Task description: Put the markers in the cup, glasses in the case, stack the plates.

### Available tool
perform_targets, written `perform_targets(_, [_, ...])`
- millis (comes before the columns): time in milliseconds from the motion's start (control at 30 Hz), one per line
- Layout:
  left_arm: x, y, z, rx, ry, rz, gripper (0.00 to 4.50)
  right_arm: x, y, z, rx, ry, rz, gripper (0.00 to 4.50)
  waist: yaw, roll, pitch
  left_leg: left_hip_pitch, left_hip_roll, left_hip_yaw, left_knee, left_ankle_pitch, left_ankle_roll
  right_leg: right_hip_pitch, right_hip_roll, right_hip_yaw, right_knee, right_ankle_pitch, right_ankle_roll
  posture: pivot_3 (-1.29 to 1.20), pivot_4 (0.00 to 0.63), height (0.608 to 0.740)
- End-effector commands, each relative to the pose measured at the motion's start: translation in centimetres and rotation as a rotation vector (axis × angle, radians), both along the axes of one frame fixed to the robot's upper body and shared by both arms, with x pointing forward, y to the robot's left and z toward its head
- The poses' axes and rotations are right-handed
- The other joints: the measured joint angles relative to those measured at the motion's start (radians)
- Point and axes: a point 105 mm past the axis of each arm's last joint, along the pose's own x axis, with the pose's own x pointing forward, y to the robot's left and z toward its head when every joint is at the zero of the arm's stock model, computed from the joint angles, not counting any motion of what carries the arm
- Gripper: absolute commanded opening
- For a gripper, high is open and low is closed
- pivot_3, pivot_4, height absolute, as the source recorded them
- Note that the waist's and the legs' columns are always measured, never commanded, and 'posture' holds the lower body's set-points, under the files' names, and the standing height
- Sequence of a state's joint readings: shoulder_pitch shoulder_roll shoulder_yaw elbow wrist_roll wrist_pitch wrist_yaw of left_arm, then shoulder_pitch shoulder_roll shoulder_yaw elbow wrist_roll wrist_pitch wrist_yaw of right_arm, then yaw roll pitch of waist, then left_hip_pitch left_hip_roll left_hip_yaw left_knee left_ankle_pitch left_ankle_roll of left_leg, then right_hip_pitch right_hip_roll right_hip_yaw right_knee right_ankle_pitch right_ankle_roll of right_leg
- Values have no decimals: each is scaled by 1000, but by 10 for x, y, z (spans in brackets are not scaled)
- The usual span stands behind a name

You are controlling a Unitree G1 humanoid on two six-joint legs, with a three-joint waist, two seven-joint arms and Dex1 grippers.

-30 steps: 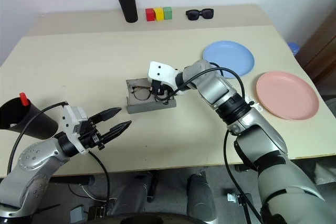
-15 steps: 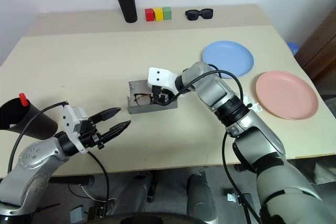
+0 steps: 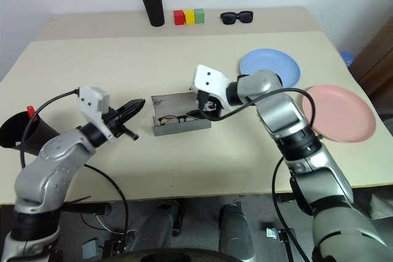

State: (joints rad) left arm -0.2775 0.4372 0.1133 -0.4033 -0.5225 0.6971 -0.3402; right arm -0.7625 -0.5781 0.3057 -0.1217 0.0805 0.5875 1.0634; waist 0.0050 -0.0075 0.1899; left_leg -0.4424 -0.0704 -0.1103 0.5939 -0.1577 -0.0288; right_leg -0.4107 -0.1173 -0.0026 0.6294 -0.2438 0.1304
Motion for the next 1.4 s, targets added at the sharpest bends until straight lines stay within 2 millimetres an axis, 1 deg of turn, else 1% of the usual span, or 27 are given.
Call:
perform_targets(33, [21,-7,8,7,23,54,11,-12,-4,17,40,-53,-13,3813,0,0,0,0,0,0,0,0,0,0,0,0,0,0,0,0,150,740])
perform_targets(67, [34,-12,10,-19,71,64,11,-16,-9,15,43,-48,-31,3813,2,0,0,0,0,0,0,0,0,0,0,0,0,0,0,0,150,740])
perform_targets(167, [58,-26,14,-55,202,47,11,-25,-18,12,50,-40,-73,3813,8,-2,1,0,-1,-2,3,0,0,2,0,-1,0,-1,2,0,150,740])
perform_targets(233, [71,-35,21,-65,244,28,11,-31,-26,10,55,-39,-105,3813,7,-3,1,0,-2,-1,3,0,0,2,-1,-1,0,-2,3,0,150,740])
perform_targets(300, [78,-40,26,-69,267,9,11,-38,-32,8,66,-37,-119,3813,6,-3,1,-1,-2,-1,3,0,0,2,-1,-1,0,-2,4,0,150,740])
perform_targets(367, [84,-46,25,-46,308,-22,11,-48,-36,4,85,-41,-123,3813,2,-3,1,0,-2,-1,2,0,0,2,-1,-1,0,-2,4,0,150,740])
perform_targets(467, [94,-48,11,35,392,-51,11,-59,-44,-5,114,-70,-152,3813,1,-3,1,0,-2,-1,2,0,0,2,-1,-1,1,-2,4,0,150,740])
perform_targets(567, [101,-49,1,68,445,-85,11,-62,-51,-12,152,-67,-213,3813,0,-3,1,0,-2,0,2,0,0,2,-1,-1,0,-2,4,0,150,740])
perform_targets(667, [103,-49,-8,121,480,-135,11,-64,-57,-17,166,-59,-251,3813,0,-4,2,0,-2,0,3,0,0,2,-1,-1,0,-2,4,0,150,740])
perform_targets(767, [102,-48,-16,168,504,-176,11,-63,-58,-18,183,-65,-271,3813,0,-4,2,0,-2,0,2,0,0,2,-1,-1,0,-2,4,0,150,740])
perform_targets(833, [102,-47,-17,189,497,-199,11,-62,-58,-17,191,-68,-278,3813,0,-4,2,0,-1,0,2,0,0,2,-2,-1,0,-2,4,0,150,740])
perform_targets(867, [101,-47,-16,202,473,-224,11,-62,-59,-17,194,-68,-283,3813,1,-4,2,0,-1,0,2,0,0,2,-2,-1,0,-2,4,0,150,740])
perform_targets(1000, [85,-48,-7,251,392,-358,11,-54,-65,-18,198,-70,-320,3813,-3,-4,2,-1,-1,0,2,0,0,2,-2,-1,-1,-2,4,0,150,740])
perform_targets(1067, [73,-48,-5,261,350,-414,11,-46,-70,-18,204,-78,-365,3813,-5,-4,2,-1,-1,-1,2,0,0,2,-2,-1,-1,-2,3,0,150,740])
perform_targets(1167, [48,-47,-12,286,331,-484,11,-33,-78,-14,246,-84,-435,3813,-14,-4,2,-1,0,-2,1,0,0,2,-2,0,-1,-2,3,0,150,740])
perform_targets(1300, [27,-48,-20,320,307,-535,11,-24,-82,-9,283,-86,-472,3813,-15,-4,2,0,0,-4,1,0,0,2,-2,0,0,-2,3,0,150,740])
perform_targets(1367, [15,-50,-20,347,236,-564,11,-19,-85,-7,291,-90,-488,3813,-16,-4,2,0,0,-4,1,0,0,2,-2,0,-1,-2,2,0,150,740])
perform_targets(1400, [8,-51,-18,375,147,-574,11,-14,-89,-7,291,-93,-514,3813,-15,-4,2,0,0,-4,1,0,0,2,-2,0,-1,-3,2,0,150,740])
